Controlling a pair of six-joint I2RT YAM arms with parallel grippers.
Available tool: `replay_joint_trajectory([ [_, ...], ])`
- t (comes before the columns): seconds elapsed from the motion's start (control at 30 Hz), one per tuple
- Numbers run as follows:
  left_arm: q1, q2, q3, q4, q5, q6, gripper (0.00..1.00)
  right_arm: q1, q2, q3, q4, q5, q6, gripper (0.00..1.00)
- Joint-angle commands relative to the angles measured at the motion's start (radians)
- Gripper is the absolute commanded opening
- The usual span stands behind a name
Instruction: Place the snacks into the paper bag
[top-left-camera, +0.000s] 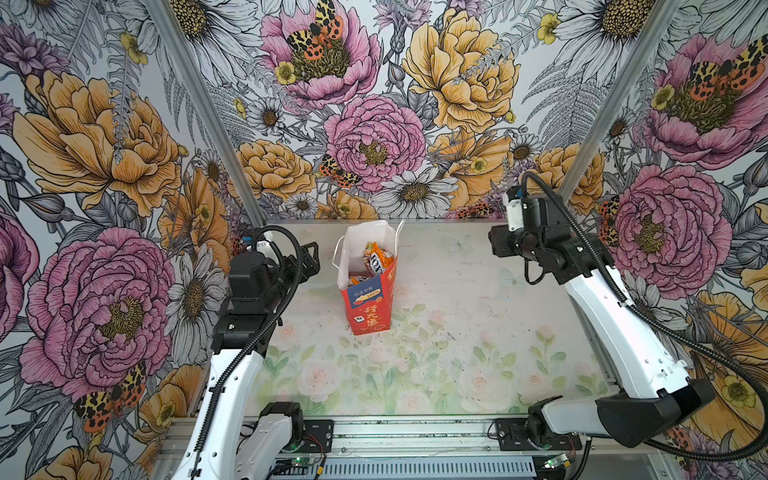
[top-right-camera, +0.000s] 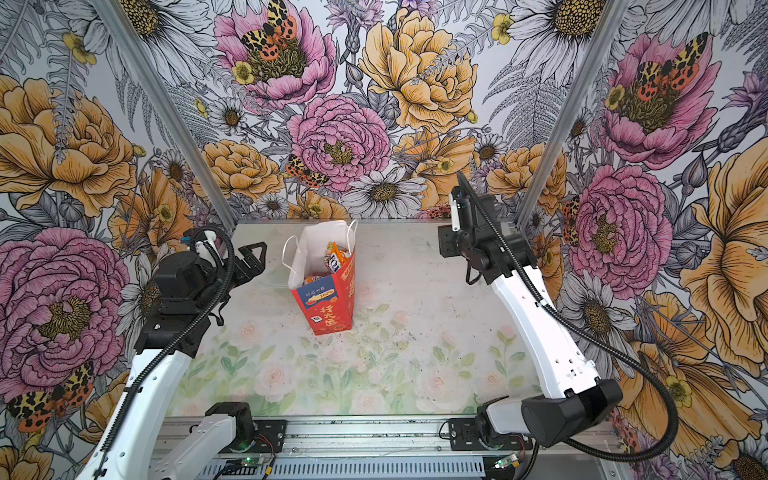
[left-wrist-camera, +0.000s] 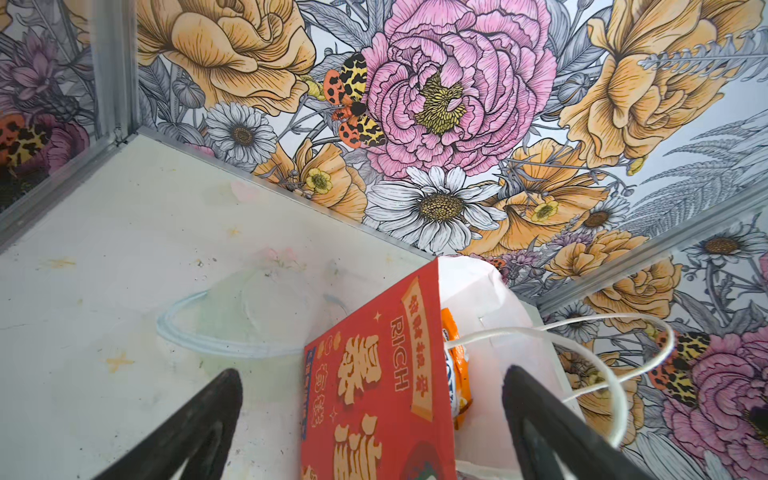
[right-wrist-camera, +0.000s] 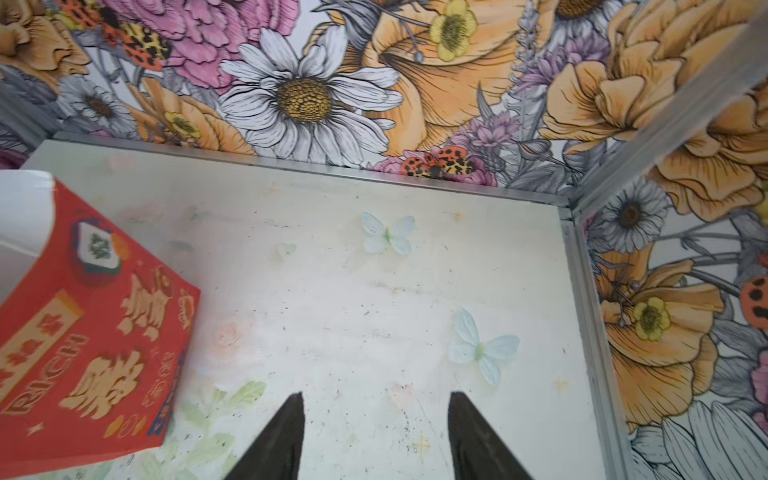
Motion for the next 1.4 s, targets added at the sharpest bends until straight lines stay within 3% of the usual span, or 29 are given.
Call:
replay_joint_trajectory([
  [0.0, 0.01, -0.028, -0.081, 0.168, -0.045, 0.073, 0.99, -0.069, -0.041, -0.167, 0.229, -0.045, -0.027, 0.57],
  [0.17, 0.011, -0.068, -0.213, 0.336, -0.099, 0.122, 0.99, -0.158, -0.019, -0.381, 0.402, -0.076, -0.027, 0.58],
  [0.43, 0.012, -0.067, -0.309, 0.443, -0.151, 0.204, 0.99, -0.246, 0.084, -0.629, 0.751, -0.148, -0.031, 0.64],
  [0.97, 0.017, 0.029, -0.497, 0.712, -0.209, 0.294, 0.99, -0.285, 0.203, -0.962, 1.404, -0.132, -0.09, 0.66],
  [1.03, 0.017, 0.056, -0.518, 0.751, -0.209, 0.297, 0.99, -0.289, 0.205, -0.974, 1.422, -0.133, -0.083, 0.66],
  [1.23, 0.027, 0.151, -0.593, 0.935, -0.224, 0.32, 0.99, -0.291, 0.19, -1.035, 1.521, -0.123, -0.08, 0.67],
  [1.37, 0.03, 0.219, -0.642, 1.077, -0.22, 0.354, 0.99, -0.288, 0.217, -1.134, 1.725, -0.097, -0.077, 0.7],
])
